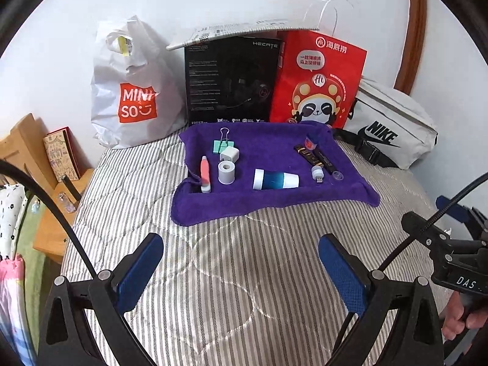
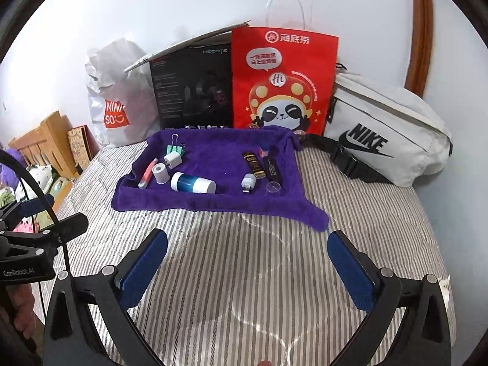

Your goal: Organize rigid objects

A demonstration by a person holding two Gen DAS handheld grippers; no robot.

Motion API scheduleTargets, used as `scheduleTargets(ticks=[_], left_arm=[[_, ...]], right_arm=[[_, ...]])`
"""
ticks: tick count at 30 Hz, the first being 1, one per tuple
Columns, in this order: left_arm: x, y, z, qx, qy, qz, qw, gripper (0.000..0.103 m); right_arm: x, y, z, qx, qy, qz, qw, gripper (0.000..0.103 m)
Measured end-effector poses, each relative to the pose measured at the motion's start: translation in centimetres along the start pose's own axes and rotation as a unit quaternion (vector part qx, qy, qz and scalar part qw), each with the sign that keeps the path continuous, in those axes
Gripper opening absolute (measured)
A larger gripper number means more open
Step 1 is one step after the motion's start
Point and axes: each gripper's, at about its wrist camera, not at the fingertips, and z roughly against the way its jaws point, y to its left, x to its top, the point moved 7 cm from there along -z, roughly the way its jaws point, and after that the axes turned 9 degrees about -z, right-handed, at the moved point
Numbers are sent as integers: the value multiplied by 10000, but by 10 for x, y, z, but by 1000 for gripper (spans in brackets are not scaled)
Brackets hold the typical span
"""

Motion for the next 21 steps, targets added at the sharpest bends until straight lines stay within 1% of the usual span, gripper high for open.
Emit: scheduleTargets(ticks=[5,14,21], left_arm=[[-2,3,5,2,-14,80,10000,103],[-3,-3,7,62,27,-32,10000,103],[-1,-8,9,9,14,-57,10000,103]], right_arm=[[-3,-4,5,-24,28,-67,10000,103],[-2,-13,10,-85,14,-142,9999,103],[-1,-22,12,-156,9,-223,9996,103]])
